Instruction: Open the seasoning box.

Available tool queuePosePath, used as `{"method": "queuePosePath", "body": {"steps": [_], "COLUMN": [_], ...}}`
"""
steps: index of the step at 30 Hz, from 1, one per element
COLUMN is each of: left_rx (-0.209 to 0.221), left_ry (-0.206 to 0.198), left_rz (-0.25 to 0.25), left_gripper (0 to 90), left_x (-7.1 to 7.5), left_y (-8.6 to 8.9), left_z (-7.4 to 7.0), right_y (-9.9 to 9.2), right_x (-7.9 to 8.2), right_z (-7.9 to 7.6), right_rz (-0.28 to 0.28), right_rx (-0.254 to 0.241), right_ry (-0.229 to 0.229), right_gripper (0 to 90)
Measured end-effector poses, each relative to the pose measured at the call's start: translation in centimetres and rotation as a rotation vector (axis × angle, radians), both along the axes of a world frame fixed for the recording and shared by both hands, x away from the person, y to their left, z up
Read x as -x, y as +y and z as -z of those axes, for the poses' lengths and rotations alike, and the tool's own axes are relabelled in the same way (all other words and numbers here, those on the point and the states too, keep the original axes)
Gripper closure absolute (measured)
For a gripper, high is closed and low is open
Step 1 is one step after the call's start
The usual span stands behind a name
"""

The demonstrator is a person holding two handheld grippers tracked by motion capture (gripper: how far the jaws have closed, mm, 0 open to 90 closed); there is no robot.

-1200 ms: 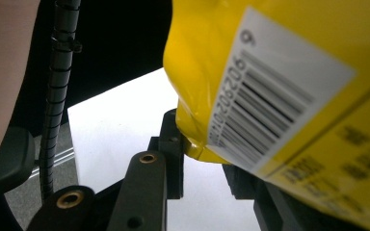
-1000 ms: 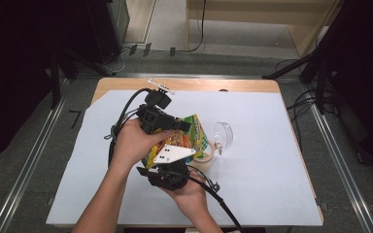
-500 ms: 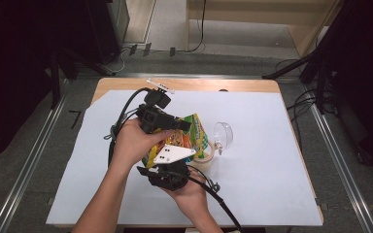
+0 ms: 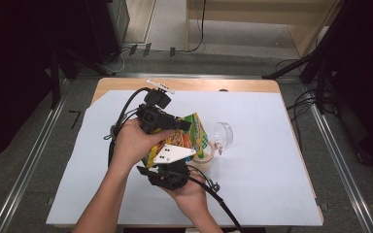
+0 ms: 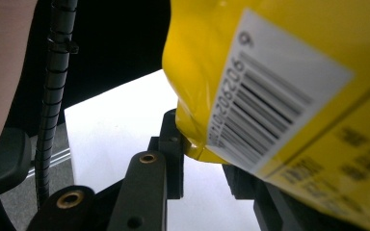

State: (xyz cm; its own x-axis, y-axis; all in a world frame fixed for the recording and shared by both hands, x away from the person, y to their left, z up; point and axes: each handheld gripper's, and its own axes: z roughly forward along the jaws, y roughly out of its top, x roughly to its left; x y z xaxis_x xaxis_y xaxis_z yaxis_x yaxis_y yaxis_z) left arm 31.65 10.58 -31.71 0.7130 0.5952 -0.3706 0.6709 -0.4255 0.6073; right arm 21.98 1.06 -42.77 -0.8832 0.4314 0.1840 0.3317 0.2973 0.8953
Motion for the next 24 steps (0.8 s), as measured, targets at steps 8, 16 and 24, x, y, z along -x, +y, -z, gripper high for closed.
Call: {"method": "queuePosePath", "body": {"steps": [8,16,24], "left_rx": [0.001,-0.001,-0.007], "left_ry": [0.002,0.004,0.006], "left_rz": [0.001,0.001,-0.001], "left_gripper": [79.5,79.5,79.5], "left_x": [-0.05,-0.07,-0.09], "left_y": [-0.02,-0.09,-0.13], "left_z": [0.06,0.13,0.19], "right_y": [-0.02,-0.03,-0.03], "right_x": [-0.01,0.01,0.01], "right_z": [0.03,0.06,0.13], "right_rz": [-0.003,0.000,-0.001], "right_rx": [0.004,0.003,-0.002], "right_ry": [0.004,0.007,0.012], "right_gripper": [73.6,73.6,73.6]}}
